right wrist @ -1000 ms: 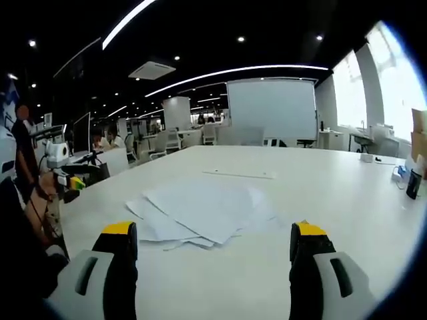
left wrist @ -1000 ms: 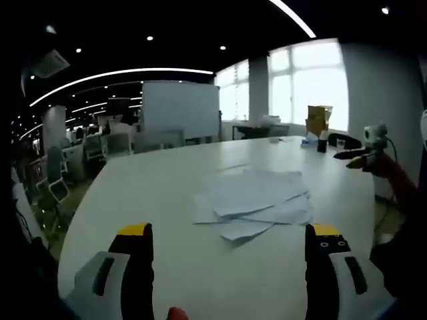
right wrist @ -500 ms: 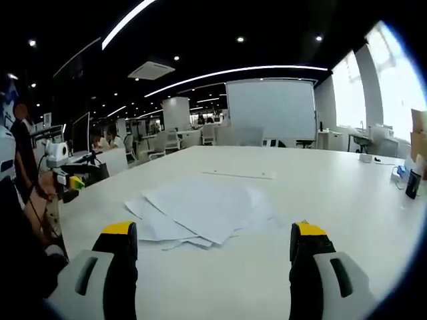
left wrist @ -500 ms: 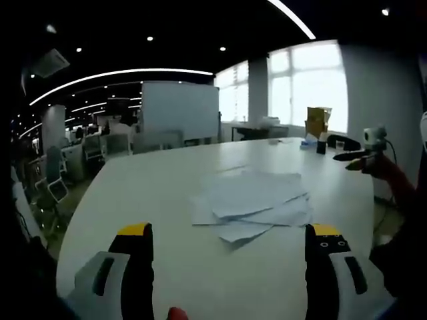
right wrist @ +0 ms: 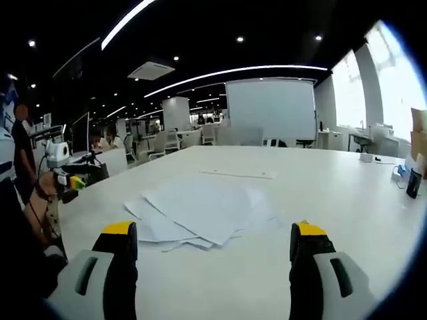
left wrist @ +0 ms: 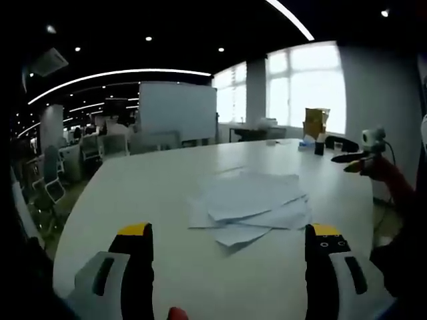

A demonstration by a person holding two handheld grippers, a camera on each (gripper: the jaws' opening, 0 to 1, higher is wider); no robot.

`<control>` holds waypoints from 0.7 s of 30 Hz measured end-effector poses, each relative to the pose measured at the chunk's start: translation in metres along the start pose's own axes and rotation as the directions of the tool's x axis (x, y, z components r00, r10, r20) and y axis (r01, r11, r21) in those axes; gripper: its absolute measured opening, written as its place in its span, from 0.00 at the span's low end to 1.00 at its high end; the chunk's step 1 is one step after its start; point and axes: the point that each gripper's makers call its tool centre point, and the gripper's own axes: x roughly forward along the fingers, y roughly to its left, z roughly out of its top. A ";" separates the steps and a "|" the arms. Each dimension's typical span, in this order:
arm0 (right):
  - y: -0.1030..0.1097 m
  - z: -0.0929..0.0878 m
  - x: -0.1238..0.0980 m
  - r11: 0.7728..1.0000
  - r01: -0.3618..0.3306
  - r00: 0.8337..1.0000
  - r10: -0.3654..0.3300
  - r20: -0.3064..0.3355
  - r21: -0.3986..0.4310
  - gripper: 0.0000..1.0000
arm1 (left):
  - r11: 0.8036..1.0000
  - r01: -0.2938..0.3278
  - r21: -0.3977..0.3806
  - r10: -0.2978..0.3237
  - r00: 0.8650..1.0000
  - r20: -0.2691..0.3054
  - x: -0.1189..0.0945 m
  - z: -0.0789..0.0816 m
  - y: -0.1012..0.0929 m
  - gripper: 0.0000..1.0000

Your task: Organize the stack of printing papers by aligning and flattening the scattered papers on the table

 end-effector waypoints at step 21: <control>0.009 0.020 0.030 0.999 -0.039 0.999 0.039 0.024 -0.036 0.90 | 1.000 0.019 -0.008 -0.019 1.000 0.008 0.006 -0.002 -0.004 0.97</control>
